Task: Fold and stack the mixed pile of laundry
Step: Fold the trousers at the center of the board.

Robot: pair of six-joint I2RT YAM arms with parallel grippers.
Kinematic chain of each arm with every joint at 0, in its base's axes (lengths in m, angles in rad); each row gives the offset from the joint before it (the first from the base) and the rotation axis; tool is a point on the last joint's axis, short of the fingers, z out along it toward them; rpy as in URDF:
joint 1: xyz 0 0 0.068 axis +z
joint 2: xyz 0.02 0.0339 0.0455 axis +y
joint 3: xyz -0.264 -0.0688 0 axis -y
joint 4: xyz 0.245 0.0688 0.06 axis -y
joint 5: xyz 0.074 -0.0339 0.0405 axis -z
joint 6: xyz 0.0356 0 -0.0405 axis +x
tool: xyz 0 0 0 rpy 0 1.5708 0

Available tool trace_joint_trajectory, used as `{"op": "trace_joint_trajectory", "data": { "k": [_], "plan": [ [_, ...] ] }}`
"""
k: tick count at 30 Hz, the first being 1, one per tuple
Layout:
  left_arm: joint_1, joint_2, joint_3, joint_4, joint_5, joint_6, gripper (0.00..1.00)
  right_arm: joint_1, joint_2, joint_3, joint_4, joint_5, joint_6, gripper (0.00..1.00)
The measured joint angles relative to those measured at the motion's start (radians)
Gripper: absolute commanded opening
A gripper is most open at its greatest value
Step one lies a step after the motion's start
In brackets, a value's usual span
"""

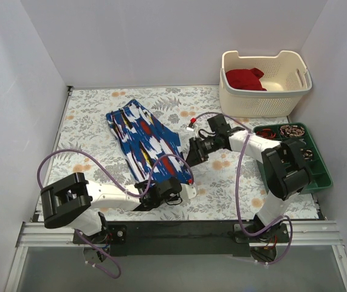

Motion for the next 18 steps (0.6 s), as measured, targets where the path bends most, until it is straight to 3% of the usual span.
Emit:
{"op": "trace_joint_trajectory", "data": {
  "k": [5,6,12,18],
  "plan": [
    [-0.002,-0.012,0.064,-0.139,0.058,0.004,0.0,-0.052,-0.007,0.146,-0.08,0.05,-0.058,0.38],
    [-0.006,-0.017,0.104,-0.207,0.094,-0.001,0.0,-0.058,-0.006,0.18,-0.095,0.067,-0.073,0.43],
    [-0.065,-0.097,0.304,-0.479,0.417,-0.073,0.0,-0.061,0.052,0.393,-0.172,0.143,-0.199,0.54],
    [-0.063,-0.157,0.501,-0.66,0.65,-0.124,0.0,-0.05,0.235,0.627,-0.206,0.193,-0.284,0.69]
  ]
}}
